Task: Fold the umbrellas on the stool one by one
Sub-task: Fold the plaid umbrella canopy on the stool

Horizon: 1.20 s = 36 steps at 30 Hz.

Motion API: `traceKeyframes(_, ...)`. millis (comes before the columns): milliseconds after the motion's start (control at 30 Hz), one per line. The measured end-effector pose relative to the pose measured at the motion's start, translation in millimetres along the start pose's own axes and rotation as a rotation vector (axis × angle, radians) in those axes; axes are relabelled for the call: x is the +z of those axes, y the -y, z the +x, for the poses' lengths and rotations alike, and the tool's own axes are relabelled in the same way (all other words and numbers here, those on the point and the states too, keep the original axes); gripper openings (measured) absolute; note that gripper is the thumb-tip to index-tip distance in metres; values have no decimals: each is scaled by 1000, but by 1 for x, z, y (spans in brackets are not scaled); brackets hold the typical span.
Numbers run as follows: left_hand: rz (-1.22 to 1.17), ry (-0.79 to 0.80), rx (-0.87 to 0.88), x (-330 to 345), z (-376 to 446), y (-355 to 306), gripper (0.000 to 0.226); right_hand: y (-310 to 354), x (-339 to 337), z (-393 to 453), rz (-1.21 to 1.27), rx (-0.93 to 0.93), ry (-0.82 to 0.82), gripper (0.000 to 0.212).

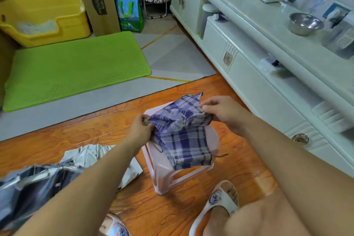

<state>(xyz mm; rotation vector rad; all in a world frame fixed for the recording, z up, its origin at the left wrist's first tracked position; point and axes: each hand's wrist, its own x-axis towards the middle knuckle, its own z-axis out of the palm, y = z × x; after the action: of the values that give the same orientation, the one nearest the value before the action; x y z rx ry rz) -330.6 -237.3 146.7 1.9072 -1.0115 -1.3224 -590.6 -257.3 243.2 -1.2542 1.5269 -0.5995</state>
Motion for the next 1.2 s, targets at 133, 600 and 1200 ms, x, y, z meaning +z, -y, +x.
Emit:
traceKeyframes(133, 666, -118, 89, -16, -10, -7, 46, -3, -1, -6, -47, 136, 64, 11)
traceKeyframes(600, -345, 52, -146, 6, -100, -50, 7, -6, 2, -27, 51, 66, -50, 16)
traceKeyframes(1200, 99, 48, 343, 7, -107, -29, 39, -11, 8, -51, -241, -117, -34, 27)
